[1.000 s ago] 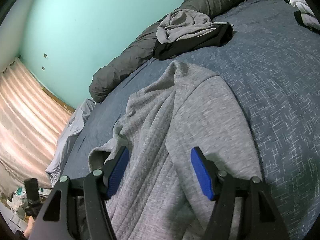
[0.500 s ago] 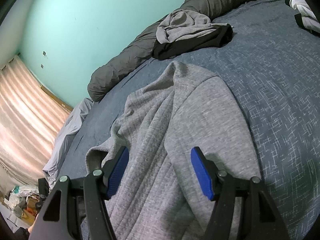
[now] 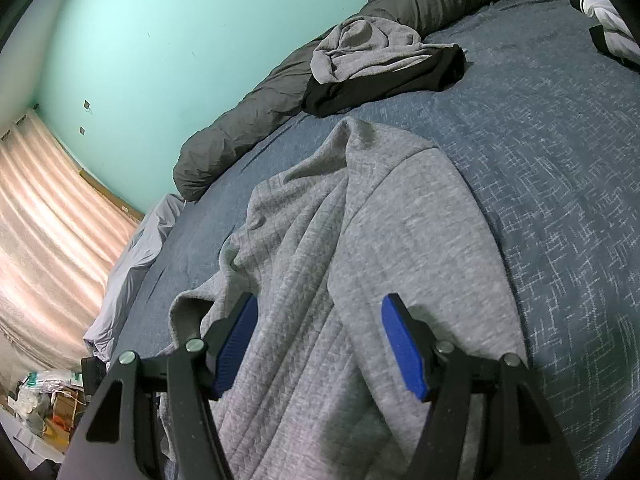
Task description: Fold clothes
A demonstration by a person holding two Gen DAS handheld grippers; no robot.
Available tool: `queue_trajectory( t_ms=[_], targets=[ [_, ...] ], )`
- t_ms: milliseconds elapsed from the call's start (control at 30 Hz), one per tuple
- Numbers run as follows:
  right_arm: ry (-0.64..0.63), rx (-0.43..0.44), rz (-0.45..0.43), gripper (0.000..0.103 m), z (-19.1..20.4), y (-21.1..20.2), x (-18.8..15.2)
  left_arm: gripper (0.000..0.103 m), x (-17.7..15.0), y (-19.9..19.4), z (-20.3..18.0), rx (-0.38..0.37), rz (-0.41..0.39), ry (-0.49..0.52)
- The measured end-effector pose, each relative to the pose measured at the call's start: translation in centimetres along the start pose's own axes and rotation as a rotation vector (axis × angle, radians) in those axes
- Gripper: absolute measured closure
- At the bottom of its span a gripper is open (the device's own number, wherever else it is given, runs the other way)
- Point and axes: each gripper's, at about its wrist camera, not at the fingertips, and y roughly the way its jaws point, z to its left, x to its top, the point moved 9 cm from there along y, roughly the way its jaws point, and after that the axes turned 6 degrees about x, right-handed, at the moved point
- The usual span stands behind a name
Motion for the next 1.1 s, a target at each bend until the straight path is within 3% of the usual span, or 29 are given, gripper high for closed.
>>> queue_trajectory(
  t_ms=[433,567,833,900,1100],
  targets=[
    [0.013,0.012,-0.009,0.038,0.2,-0.2,0.1,0.098,2.4,-4.3,2.3,0.099,-0.03,0.084],
    [0.021,0.015,-0.011,0.038,0.1,-0.3,0.1,0.098,3.7,-6.8,5.9,0.207,-0.025,0.116],
    [0.013,0.014,-0.009,0.038,0.3,-0.1,0.0,0.098,5.7,-10.4,11.8,0.336,-0.042,0.12],
    [0.014,0.013,-0.01,0.038,0.2,0.0,0.1,0.098,6.8,-10.9,13.1,0.339,-0.052,0.075],
    [-0.007,0.012,-0.003,0.038,0.5,0.3,0.2,0.098,10.4,-13.1,18.9,0.444,-0.129,-0.066]
  ],
)
